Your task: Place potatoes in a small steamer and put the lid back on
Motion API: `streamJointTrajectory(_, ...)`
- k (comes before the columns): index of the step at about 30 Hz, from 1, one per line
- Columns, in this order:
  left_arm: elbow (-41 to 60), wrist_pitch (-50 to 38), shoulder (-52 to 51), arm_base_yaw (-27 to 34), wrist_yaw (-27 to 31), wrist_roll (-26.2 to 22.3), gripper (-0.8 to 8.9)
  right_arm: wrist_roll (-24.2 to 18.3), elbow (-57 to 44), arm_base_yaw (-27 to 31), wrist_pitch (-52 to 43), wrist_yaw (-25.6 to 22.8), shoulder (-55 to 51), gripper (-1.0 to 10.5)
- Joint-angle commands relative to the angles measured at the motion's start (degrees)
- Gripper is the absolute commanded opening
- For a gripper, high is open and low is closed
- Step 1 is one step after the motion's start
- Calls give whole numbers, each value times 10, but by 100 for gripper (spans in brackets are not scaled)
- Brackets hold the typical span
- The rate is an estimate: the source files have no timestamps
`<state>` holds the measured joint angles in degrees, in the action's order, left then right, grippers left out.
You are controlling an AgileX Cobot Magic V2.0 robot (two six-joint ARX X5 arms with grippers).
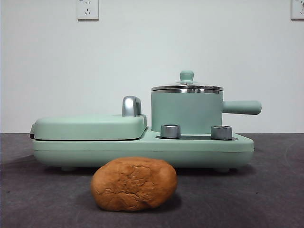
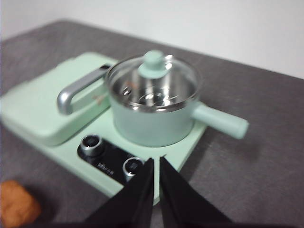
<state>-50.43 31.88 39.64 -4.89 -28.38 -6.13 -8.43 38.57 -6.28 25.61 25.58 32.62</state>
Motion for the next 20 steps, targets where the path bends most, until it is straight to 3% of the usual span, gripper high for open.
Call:
streamJointTrajectory(1,-15,9,15,-17,-3,-95,9,-50,23,-21,1,0,26,15)
streamJointTrajectory(7,-16,12,35,-60,-2,-191,9,-99,53,-71,2,-20,74,24)
streamJointTrajectory(10,-16,-1,38,-72,-2,-187,33,-100,58,-81,2,-24,82,200)
streamJointTrajectory(12,-16,-12,37,-77,-2,-177,141,-100,58,-83,5,-44,82,303)
streamJointTrajectory(15,-16,-23,37,-84,-2,-161,255,-100,58,-83,7,-49,81,309)
streamJointTrajectory(20,-16,-44,38,-92,-2,-151,248,-100,58,-83,7,-48,81,309)
